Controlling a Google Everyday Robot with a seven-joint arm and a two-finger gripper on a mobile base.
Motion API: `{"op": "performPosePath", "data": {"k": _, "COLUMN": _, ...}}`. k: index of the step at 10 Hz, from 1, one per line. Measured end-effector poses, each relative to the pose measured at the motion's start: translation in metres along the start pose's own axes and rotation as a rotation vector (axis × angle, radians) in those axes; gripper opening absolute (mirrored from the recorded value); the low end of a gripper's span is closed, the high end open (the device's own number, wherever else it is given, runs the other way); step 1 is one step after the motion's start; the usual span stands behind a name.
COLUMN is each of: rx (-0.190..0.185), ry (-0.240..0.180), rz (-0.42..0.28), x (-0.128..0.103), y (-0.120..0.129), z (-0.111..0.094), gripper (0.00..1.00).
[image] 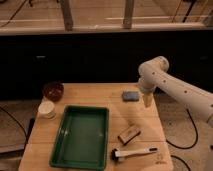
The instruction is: Place sponge in tray
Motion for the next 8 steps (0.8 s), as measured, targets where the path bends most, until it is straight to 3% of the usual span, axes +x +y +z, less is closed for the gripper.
{"op": "performPosePath", "data": {"k": 8, "rx": -0.005, "ry": -0.028, "rz": -0.07, "x": -0.01, "y": -0.01, "z": 0.018, "gripper": 0.8}}
